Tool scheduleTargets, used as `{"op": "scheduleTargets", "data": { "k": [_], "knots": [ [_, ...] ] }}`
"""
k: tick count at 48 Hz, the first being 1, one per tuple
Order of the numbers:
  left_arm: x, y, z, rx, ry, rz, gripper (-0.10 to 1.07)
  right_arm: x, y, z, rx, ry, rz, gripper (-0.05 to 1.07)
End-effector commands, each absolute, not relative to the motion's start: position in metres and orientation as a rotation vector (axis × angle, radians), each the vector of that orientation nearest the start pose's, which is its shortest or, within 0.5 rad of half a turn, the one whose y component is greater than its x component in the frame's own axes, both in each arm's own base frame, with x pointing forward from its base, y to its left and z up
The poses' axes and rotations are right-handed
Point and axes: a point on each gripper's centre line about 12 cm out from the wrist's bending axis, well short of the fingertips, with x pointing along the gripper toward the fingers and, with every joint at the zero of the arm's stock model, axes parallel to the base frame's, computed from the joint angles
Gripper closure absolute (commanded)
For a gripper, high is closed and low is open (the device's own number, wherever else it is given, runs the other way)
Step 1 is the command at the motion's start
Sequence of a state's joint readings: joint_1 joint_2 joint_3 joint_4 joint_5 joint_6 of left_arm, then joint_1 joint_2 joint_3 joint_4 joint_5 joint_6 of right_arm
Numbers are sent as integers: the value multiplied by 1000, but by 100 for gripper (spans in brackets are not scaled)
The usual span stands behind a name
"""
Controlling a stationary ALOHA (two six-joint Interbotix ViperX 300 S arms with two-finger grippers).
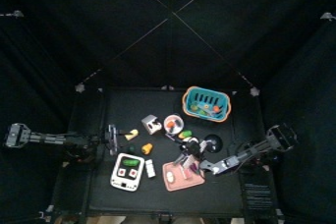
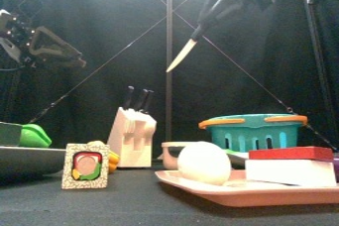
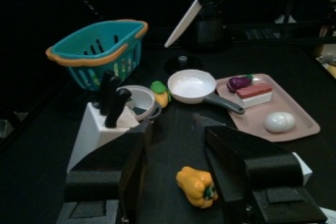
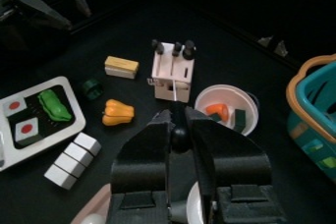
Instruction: Grab pairing knife with other hand
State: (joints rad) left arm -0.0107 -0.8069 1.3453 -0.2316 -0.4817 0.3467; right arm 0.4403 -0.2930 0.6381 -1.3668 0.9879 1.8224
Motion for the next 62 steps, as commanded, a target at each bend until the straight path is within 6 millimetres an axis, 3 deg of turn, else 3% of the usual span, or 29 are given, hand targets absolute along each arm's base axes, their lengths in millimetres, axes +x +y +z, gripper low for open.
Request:
{"op": "scheduleTargets", "data": {
  "k": [1, 13, 21, 29, 52, 62],
  "knots": [
    [206, 6, 228, 149, 37, 69, 19, 311, 44, 292, 162, 289, -523, 63],
    [213, -11, 222, 131, 64, -2, 19, 312, 53, 267, 33, 334, -306, 64],
    [223, -30, 231, 120, 20, -68, 19, 309, 54, 274, -74, 272, -249, 64],
    [236, -36, 233, 126, -5, -71, 19, 308, 56, 283, -123, 220, -218, 64],
    [267, -41, 203, 160, 72, -52, 19, 299, 27, 265, 103, 210, -317, 64],
    [277, -43, 201, 164, 82, -54, 19, 300, 15, 261, 159, 203, -345, 64]
  ]
}}
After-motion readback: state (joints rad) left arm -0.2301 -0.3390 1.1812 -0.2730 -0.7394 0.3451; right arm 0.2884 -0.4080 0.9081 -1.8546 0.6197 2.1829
